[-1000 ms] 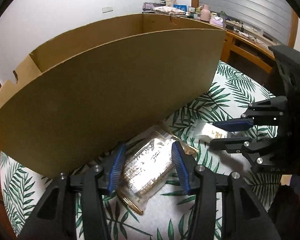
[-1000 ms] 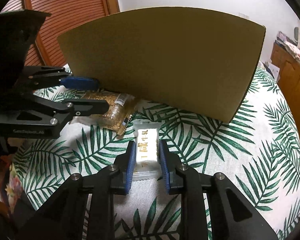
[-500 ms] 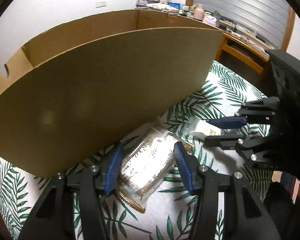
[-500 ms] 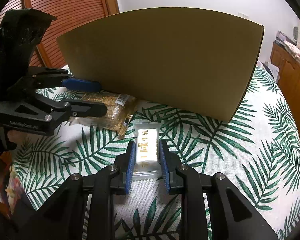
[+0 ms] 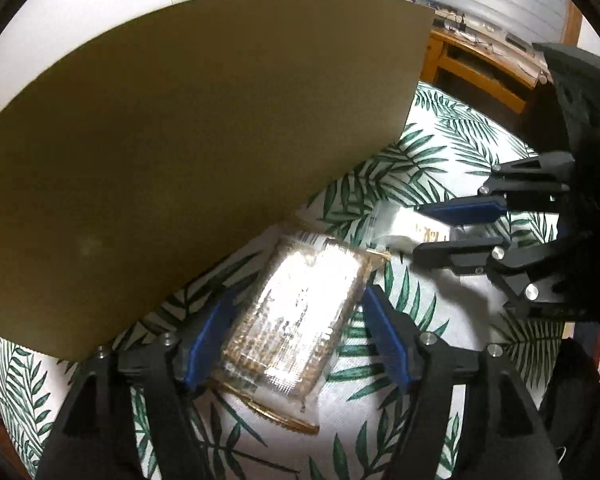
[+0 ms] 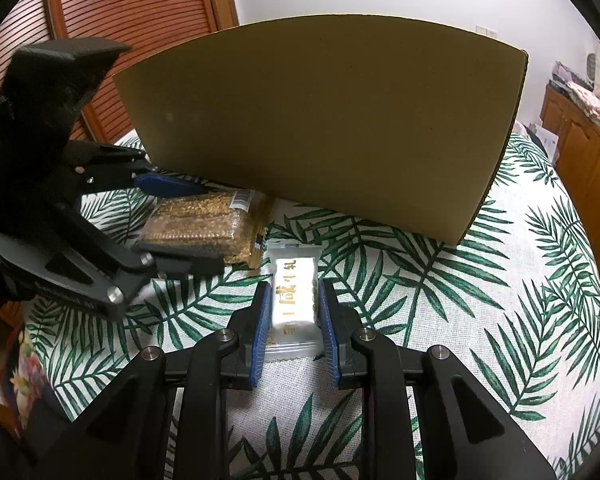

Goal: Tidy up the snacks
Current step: 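Grasp the clear granola bar packet with the left tool while the right tool grasps the small white bar, then lift both held snacks and carry them over the cardboard box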

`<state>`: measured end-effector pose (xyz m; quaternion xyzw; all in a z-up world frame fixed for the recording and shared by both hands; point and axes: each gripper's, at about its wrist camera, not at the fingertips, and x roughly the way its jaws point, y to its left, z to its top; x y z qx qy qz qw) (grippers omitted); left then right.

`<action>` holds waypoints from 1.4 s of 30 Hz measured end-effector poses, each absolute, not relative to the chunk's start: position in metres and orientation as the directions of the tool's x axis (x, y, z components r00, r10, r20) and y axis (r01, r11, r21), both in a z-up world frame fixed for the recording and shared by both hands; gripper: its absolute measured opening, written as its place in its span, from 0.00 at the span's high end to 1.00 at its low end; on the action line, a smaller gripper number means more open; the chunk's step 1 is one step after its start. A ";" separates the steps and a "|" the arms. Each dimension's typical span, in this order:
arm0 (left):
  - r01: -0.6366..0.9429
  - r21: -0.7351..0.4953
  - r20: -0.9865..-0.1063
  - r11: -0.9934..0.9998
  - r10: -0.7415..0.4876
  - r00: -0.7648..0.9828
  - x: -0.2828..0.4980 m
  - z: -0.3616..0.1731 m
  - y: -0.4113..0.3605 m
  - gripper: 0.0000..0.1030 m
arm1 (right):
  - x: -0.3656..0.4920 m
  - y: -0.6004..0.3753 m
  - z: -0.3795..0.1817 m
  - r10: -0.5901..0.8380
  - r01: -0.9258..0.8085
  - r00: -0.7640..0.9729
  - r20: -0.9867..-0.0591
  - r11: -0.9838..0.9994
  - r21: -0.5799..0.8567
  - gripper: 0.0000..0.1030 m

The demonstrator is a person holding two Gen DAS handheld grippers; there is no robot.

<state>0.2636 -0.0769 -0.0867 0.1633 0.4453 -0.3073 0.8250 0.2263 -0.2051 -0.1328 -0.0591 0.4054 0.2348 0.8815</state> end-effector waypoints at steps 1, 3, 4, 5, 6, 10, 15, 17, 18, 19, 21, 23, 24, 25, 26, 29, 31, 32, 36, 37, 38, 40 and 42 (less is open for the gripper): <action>0.649 -0.005 -0.835 0.760 -0.360 0.416 0.264 -0.087 -0.077 0.33 | 0.226 -0.205 -0.133 0.367 -0.462 0.561 -0.742 0.883 0.088 0.79; 0.646 -0.003 -0.834 0.764 -0.358 0.420 0.264 -0.088 -0.078 0.32 | 0.226 -0.204 -0.132 0.367 -0.462 0.561 -0.741 0.883 0.088 0.79; 0.642 -0.002 -0.832 0.767 -0.358 0.425 0.264 -0.088 -0.077 0.32 | 0.226 -0.204 -0.132 0.367 -0.462 0.562 -0.742 0.883 0.087 0.79; 0.639 -0.002 -0.830 0.769 -0.358 0.427 0.264 -0.088 -0.077 0.31 | 0.226 -0.204 -0.132 0.367 -0.462 0.562 -0.742 0.883 0.086 0.79; 0.638 -0.003 -0.829 0.770 -0.359 0.429 0.264 -0.089 -0.078 0.31 | 0.226 -0.204 -0.132 0.367 -0.462 0.562 -0.742 0.883 0.087 0.79; 0.632 -0.004 -0.831 0.775 -0.354 0.429 0.262 -0.089 -0.077 0.31 | 0.226 -0.204 -0.132 0.366 -0.462 0.562 -0.742 0.883 0.086 0.79; 0.625 -0.003 -0.834 0.780 -0.346 0.429 0.258 -0.088 -0.079 0.31 | 0.226 -0.204 -0.132 0.366 -0.462 0.562 -0.742 0.883 0.086 0.79; 0.622 -0.002 -0.831 0.783 -0.347 0.434 0.256 -0.088 -0.077 0.32 | 0.226 -0.204 -0.132 0.366 -0.462 0.562 -0.742 0.883 0.086 0.79; 0.621 -0.003 -0.830 0.784 -0.348 0.435 0.255 -0.088 -0.076 0.36 | 0.226 -0.204 -0.132 0.365 -0.462 0.562 -0.742 0.883 0.085 0.79; 0.619 -0.008 -0.831 0.785 -0.350 0.432 0.255 -0.087 -0.075 0.38 | 0.226 -0.204 -0.133 0.365 -0.462 0.562 -0.742 0.883 0.084 0.79; 0.616 -0.014 -0.833 0.788 -0.351 0.429 0.254 -0.086 -0.072 0.42 | 0.226 -0.205 -0.133 0.363 -0.462 0.562 -0.743 0.883 0.081 0.79; 0.617 -0.019 -0.830 0.787 -0.356 0.429 0.251 -0.086 -0.070 0.47 | 0.226 -0.203 -0.133 0.361 -0.461 0.563 -0.743 0.884 0.079 0.79; 0.617 -0.018 -0.827 0.787 -0.359 0.434 0.248 -0.084 -0.069 0.50 | 0.226 -0.203 -0.133 0.361 -0.462 0.563 -0.744 0.884 0.079 0.79; 0.616 -0.017 -0.824 0.788 -0.360 0.437 0.246 -0.084 -0.068 0.52 | 0.226 -0.204 -0.133 0.360 -0.462 0.563 -0.744 0.884 0.078 0.79; 0.613 -0.016 -0.821 0.790 -0.360 0.442 0.243 -0.083 -0.068 0.55 | 0.226 -0.203 -0.134 0.359 -0.461 0.564 -0.744 0.884 0.076 0.79; 0.608 -0.005 -0.813 0.794 -0.357 0.460 0.237 -0.082 -0.066 0.59 | 0.226 -0.201 -0.134 0.352 -0.461 0.566 -0.746 0.885 0.068 0.79; 0.601 0.009 -0.808 0.799 -0.348 0.476 0.234 -0.081 -0.064 0.60 | 0.225 -0.198 -0.135 0.343 -0.461 0.568 -0.748 0.886 0.055 0.79; 0.598 0.009 -0.807 0.802 -0.347 0.478 0.233 -0.081 -0.064 0.60 | 0.225 -0.196 -0.135 0.337 -0.462 0.570 -0.749 0.886 0.047 0.79; 0.586 0.008 -0.793 0.810 -0.352 0.498 0.228 -0.075 -0.062 0.61 | 0.224 -0.193 -0.136 0.315 -0.461 0.579 -0.752 0.887 0.016 0.79; 0.581 0.011 -0.785 0.814 -0.352 0.509 0.226 -0.072 -0.060 0.61 | 0.224 -0.193 -0.137 0.311 -0.459 0.582 -0.751 0.888 0.012 0.79; 0.577 0.013 -0.780 0.817 -0.353 0.517 0.225 -0.068 -0.060 0.61 | 0.223 -0.193 -0.136 0.311 -0.459 0.583 -0.751 0.889 0.012 0.79; 0.568 0.014 -0.766 0.823 -0.356 0.535 0.222 -0.061 -0.058 0.61 | 0.224 -0.195 -0.136 0.319 -0.457 0.580 -0.749 0.889 0.025 0.80; 0.558 0.017 -0.753 0.830 -0.356 0.553 0.219 -0.056 -0.057 0.61 | 0.226 -0.199 -0.135 0.333 -0.456 0.573 -0.748 0.889 0.047 0.80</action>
